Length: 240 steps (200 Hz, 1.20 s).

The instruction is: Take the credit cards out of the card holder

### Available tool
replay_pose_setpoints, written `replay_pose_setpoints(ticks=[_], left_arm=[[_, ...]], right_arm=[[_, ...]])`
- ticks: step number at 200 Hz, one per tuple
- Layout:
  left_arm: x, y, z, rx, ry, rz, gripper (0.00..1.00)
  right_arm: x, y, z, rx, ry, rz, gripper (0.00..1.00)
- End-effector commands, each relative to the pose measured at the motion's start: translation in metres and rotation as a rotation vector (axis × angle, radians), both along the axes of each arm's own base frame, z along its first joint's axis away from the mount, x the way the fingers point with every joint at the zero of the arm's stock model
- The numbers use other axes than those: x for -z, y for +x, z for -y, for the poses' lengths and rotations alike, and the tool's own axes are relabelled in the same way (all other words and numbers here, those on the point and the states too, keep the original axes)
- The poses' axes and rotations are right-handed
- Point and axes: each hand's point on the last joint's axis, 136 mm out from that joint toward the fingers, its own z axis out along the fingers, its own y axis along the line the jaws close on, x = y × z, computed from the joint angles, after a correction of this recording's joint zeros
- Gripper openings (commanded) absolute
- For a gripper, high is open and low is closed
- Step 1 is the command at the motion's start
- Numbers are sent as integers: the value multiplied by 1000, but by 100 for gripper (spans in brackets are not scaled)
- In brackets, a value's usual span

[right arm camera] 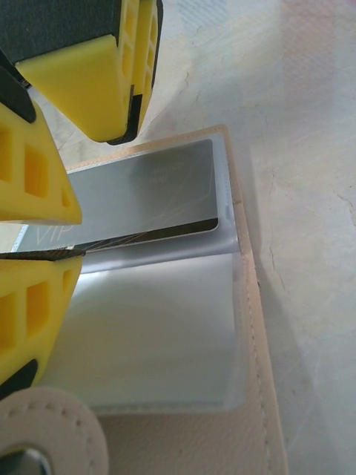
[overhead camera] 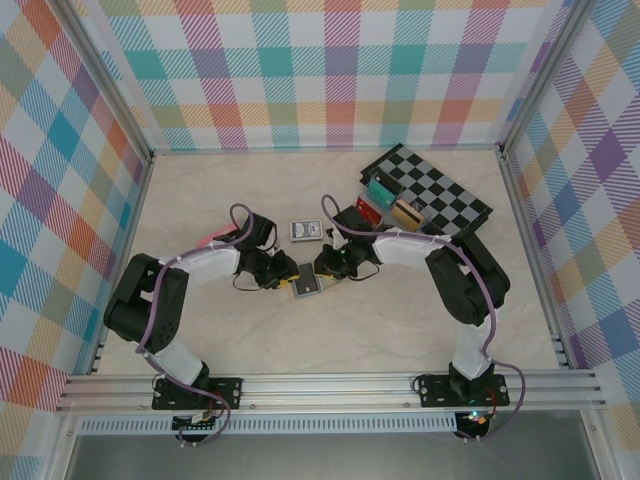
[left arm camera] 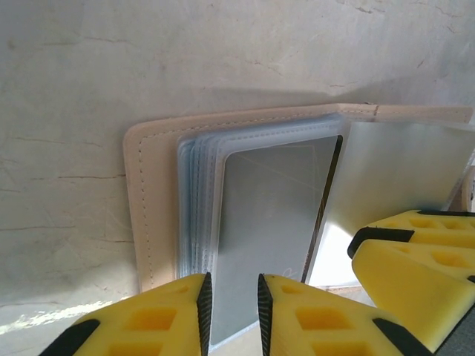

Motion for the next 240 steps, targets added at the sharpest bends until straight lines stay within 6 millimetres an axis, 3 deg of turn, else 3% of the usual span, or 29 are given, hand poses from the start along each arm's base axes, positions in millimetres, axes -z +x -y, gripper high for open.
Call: replay_pose_setpoints(ticks=[1,64,146,240], left_arm=[[1,3,3,17,-20,2,24],[8,5,7,29,-37,-1,20],[19,3,3,42,0,-15,17],[36,-10,-9,76,79,-86,11]], right_arm=[[3,-4,-6,-51,0,-10,18],[15,-8,-8,-74,17,-36,17],[20,-29,-7,-65,83,-112,15],[15,-19,-4,-34,169,-72,12]])
